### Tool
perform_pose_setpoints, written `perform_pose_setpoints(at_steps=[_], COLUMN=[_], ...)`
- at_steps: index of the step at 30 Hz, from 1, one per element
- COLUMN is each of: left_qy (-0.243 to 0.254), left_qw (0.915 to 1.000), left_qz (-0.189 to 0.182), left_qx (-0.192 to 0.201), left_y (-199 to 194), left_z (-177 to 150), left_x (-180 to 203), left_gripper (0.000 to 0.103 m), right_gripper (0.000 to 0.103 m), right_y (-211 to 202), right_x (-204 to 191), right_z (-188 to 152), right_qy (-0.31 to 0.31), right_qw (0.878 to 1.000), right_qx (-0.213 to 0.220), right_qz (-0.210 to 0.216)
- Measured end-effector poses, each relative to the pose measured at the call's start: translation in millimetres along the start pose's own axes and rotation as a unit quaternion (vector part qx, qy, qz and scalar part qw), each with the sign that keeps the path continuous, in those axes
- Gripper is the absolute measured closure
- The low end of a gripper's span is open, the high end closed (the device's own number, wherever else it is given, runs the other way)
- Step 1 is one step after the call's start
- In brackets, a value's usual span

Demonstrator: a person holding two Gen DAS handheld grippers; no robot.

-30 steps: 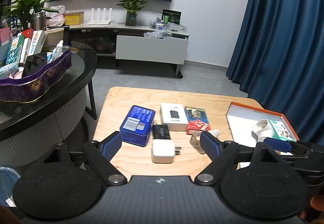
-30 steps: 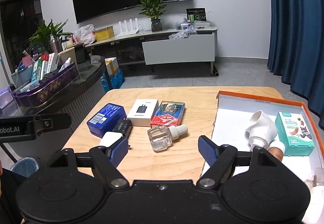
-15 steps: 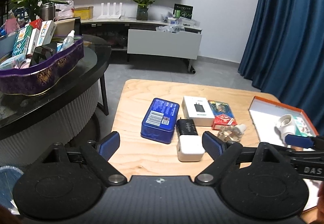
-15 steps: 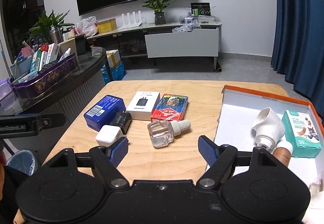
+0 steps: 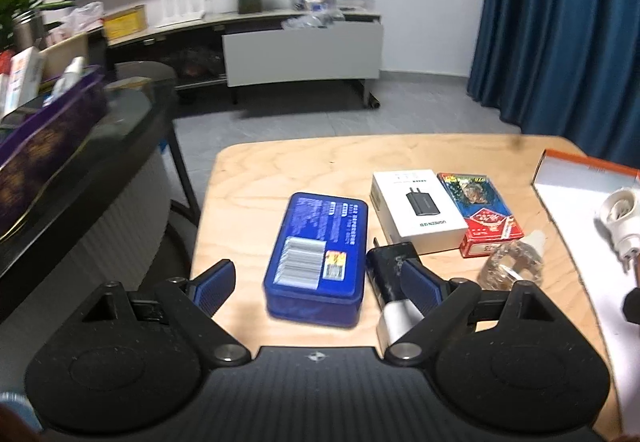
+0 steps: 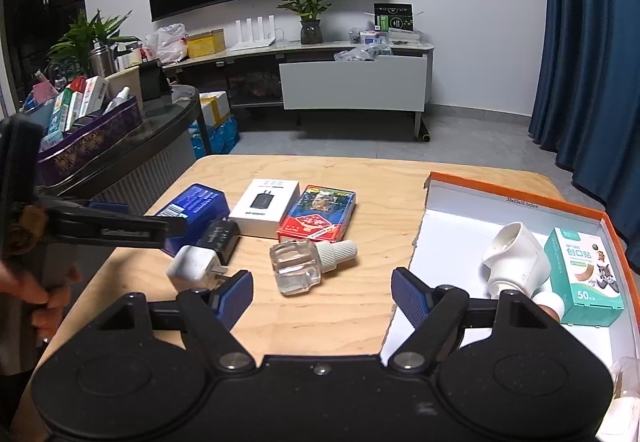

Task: Organize rigid objects
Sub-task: 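Grasp the blue tin with the left tool while the right tool grasps the glass refill bottle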

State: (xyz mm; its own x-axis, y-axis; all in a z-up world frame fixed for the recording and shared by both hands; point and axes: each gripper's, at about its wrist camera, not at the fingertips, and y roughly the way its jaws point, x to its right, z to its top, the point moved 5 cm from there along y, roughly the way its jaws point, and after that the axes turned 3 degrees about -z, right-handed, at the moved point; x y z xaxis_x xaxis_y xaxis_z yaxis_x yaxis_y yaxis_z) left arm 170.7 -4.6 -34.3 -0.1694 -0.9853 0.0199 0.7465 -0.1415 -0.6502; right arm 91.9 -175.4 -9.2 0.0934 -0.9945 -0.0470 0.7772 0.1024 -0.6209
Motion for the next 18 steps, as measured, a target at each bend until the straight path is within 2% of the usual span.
perform_pose_setpoints(at_steps=[6, 8, 13, 18], left_qy=[0.004, -0.006, -0.018, -0.002], left_qw=[0.9999, 0.9999, 0.9993, 0.9994], left_qz=[-0.006, -0.015, -0.030, -0.029], left_qx=[-0.008, -0.006, -0.012, -0.021], left_y=[21.7, 23.0, 25.5, 33.5], left_z=[2.6, 3.8, 1.4, 1.3], left_x=[-9.3, -15.4, -25.5, -18.2], left_gripper=[0.013, 0.016, 0.033, 0.036], right_gripper=[0.013, 0.013, 0.013, 0.013], right_y=[11.5, 16.5, 28.3, 44.4], right_x=[2.0, 2.2, -1.1, -7.6], right_z=[1.2, 1.5, 1.5, 3.1], right_qy=[-0.003, -0.004, -0.006, -0.003], right_qw=[1.000, 1.000, 1.000, 0.999], right_qx=[-0.012, -0.016, -0.026, -0.041], right_qz=[-0.003, -0.005, -0.004, 0.000])
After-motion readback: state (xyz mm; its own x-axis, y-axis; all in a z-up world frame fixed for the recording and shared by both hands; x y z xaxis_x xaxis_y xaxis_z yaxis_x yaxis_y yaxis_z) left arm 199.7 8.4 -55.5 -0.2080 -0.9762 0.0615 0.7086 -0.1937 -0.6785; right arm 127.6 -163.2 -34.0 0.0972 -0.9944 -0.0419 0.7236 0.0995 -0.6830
